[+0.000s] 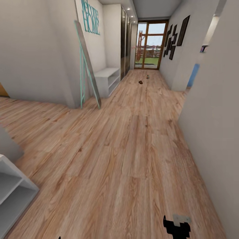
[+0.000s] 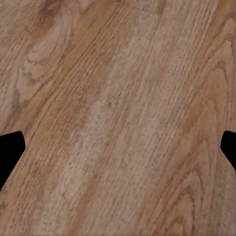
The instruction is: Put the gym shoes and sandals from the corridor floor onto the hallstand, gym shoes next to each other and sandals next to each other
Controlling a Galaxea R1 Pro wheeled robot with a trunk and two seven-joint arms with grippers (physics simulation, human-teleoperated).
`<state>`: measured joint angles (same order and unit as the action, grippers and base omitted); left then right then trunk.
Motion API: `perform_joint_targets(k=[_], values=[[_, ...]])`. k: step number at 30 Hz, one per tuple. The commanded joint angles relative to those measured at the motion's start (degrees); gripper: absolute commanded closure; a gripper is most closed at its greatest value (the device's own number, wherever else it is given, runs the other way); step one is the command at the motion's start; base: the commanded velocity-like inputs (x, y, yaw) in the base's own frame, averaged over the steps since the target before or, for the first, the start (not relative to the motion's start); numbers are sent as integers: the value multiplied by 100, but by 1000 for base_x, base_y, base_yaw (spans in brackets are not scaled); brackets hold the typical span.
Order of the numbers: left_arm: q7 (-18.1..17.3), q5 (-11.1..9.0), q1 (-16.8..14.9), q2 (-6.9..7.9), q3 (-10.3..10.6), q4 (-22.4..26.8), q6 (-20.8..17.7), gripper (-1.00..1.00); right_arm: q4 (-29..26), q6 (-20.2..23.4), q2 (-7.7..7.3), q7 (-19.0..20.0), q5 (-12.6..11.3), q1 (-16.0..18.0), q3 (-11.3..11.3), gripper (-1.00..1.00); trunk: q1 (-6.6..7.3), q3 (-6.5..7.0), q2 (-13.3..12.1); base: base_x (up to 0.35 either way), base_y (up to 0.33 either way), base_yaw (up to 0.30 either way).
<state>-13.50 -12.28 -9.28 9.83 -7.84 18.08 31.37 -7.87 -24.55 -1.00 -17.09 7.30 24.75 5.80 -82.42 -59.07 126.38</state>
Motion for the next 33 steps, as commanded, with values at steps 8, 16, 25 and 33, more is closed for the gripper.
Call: perform_joint_targets(k=[8, 16, 25, 33], values=[[-56, -54, -3, -7, -8, -11, 1, -100, 36, -16, -12, -5, 75, 4, 44, -100, -3, -5, 2, 340, 0, -1], [-56, -55, -3, -7, -10, -14, 0, -100, 40, -11, -3, -9, 66, 4, 44, -100, -3, -5, 2, 340, 0, 0], [-56, -51, -3, -7, -8, -80, 3, -100, 40, -10, 27, -18, 54, 4, 44, -100, -3, -1, 2, 340, 0, 0], [-54, -47, -3, -7, -10, -164, 9, -100, 40, -15, 30, -6, 60, 4, 44, -100, -3, 39, 2, 340, 0, -86]])
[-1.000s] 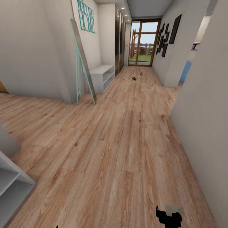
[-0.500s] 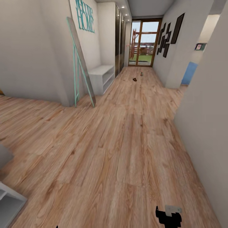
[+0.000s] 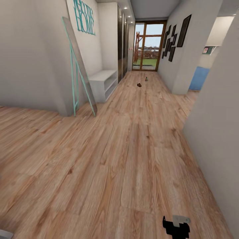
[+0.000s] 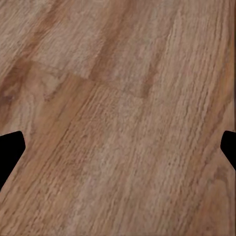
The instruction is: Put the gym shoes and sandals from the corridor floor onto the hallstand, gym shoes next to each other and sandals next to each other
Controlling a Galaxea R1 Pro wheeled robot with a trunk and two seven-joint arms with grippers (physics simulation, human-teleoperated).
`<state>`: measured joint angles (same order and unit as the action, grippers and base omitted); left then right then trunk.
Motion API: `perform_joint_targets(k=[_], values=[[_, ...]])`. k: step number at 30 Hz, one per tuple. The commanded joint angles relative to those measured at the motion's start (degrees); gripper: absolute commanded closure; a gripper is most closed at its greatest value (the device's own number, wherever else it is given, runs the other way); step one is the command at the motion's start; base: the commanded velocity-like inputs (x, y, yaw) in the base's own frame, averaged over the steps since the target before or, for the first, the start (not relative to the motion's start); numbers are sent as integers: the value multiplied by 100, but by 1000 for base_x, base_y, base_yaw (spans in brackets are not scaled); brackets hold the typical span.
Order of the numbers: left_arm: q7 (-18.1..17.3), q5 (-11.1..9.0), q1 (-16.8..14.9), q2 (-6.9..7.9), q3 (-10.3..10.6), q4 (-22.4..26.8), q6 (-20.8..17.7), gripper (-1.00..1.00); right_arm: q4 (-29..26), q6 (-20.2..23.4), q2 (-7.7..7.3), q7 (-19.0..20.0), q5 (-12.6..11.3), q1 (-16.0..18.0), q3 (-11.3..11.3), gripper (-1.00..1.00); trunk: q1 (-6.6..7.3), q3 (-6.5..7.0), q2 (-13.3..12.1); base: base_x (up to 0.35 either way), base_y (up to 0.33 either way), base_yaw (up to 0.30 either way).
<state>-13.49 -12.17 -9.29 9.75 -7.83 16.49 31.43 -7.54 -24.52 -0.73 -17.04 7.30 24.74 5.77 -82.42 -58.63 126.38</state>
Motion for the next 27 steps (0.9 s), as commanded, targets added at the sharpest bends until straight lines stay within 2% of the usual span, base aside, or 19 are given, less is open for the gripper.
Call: perform_joint_targets(k=[1, 13, 23, 27], values=[[-55, -58, -3, 0, -12, -7, 3, -100, 7, -17, 2, -11, 60, 4, 47, -100, -3, -1, 2, 340, 0, -106], [-58, -58, -3, 8, -10, -14, -1, -100, 7, -9, -3, -28, 49, 4, 47, -100, -3, 6, 2, 340, 0, -38], [-58, -58, -3, 1, -8, -14, 2, -100, 7, -9, 2, -36, 43, 4, 47, -100, -3, 6, 2, 340, 0, -204], [-58, -58, -3, 0, -10, -14, 3, -100, 7, -11, 2, -31, 43, 4, 47, -100, -3, 6, 2, 340, 0, -73]])
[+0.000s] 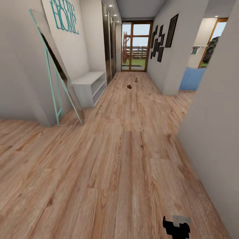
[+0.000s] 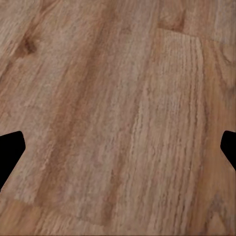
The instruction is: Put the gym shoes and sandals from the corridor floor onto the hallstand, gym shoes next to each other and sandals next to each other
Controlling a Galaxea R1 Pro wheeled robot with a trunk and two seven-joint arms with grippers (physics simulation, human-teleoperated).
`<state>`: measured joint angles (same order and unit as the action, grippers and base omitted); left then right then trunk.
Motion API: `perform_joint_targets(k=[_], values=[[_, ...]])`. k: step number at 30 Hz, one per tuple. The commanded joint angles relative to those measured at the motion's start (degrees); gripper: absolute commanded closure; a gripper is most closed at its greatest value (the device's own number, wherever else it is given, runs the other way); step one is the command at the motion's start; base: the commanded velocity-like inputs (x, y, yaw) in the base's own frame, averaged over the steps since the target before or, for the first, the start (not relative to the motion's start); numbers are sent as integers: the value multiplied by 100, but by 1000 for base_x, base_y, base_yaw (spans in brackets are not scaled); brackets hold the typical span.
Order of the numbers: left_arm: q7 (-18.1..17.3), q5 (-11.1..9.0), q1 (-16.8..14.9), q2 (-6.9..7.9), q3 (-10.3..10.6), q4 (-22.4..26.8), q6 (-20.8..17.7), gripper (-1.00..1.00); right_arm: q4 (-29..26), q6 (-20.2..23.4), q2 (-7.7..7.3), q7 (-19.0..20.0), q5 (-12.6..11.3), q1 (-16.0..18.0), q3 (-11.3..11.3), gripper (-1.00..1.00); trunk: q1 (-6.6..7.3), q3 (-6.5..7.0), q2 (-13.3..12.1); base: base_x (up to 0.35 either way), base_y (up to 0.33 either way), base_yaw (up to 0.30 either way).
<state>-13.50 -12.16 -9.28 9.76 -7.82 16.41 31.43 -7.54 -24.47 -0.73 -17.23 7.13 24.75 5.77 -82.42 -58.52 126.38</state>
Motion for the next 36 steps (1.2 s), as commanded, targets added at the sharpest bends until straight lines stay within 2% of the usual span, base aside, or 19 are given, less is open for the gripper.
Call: perform_joint_targets(k=[1, 9, 15, 16, 21, 26, 36], values=[[-56, -58, -3, 0, -11, -6, 3, -100, 6, -16, 2, -11, 60, 4, 47, -100, -3, -5, 2, 340, 0, -26], [-56, -58, -3, 0, -9, -6, 3, -100, 69, -22, 5, 30, 60, 3, 47, -100, -3, -5, 2, 340, 0, -9], [-56, -58, -3, 0, -9, -6, 3, -100, 104, -21, -20, 828, 49, 0, 52, -100, -3, -5, 2, 340, 0, -1], [-56, -58, -3, 0, -9, -6, 3, -100, 107, -22, -30, 1103, 47, 2, 53, -100, -3, -5, 2, 340, 0, 0], [-56, -58, -3, 0, -11, -6, 3, -100, 110, -23, -44, 1467, 41, -2, 65, -100, -3, -5, 2, 340, 0, 0], [-56, -58, -3, 0, -10, -6, 3, -100, 111, -23, -48, 1498, 38, -2, 70, -100, -3, -5, 2, 340, 0, 0], [-56, -58, -3, 0, -10, -6, 3, -100, 104, -23, -50, 1207, 34, -3, 73, -100, -3, -5, 2, 340, -39, 0]])
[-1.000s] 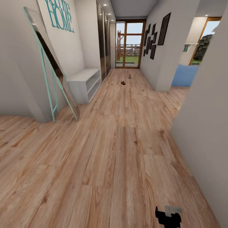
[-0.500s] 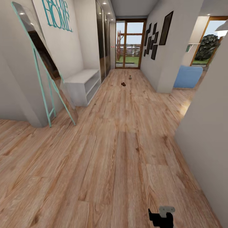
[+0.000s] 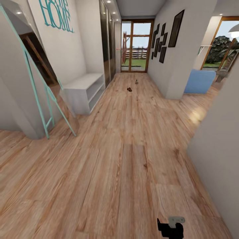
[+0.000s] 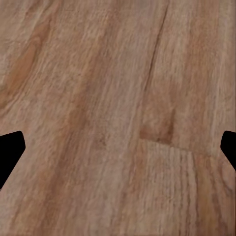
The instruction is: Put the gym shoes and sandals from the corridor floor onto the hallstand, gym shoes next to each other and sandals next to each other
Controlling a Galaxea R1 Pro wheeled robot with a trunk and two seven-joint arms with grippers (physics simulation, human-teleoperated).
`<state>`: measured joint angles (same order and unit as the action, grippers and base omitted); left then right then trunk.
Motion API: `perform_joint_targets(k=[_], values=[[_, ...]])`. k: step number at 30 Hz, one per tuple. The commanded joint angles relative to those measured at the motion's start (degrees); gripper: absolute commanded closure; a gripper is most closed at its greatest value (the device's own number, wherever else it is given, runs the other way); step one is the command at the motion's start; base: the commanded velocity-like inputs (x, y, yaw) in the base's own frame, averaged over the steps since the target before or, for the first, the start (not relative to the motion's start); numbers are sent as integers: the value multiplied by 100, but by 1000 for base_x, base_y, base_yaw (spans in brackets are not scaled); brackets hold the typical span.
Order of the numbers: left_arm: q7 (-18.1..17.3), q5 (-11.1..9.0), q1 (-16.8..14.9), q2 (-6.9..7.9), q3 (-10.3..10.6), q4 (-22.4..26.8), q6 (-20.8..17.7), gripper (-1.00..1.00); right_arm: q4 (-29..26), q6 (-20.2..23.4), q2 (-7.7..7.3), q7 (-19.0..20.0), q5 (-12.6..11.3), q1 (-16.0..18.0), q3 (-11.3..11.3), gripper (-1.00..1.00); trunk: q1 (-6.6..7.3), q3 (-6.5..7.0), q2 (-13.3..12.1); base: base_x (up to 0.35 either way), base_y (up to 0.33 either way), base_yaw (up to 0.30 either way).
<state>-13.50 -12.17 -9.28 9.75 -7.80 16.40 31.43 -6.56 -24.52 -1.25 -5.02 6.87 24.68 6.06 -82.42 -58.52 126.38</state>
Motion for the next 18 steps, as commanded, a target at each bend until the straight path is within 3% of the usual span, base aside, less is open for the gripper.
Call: perform_joint_targets(k=[1, 18], values=[[-56, -58, -3, 0, -11, -6, 3, -100, 6, -16, 2, -24, 62, 3, 45, -100, -3, -5, 2, 340, -68, 0], [-56, -51, -3, 0, -11, -6, 3, -100, -13, -15, 28, -41, 71, 6, 41, -100, -3, -5, 2, 340, -73, 0]])
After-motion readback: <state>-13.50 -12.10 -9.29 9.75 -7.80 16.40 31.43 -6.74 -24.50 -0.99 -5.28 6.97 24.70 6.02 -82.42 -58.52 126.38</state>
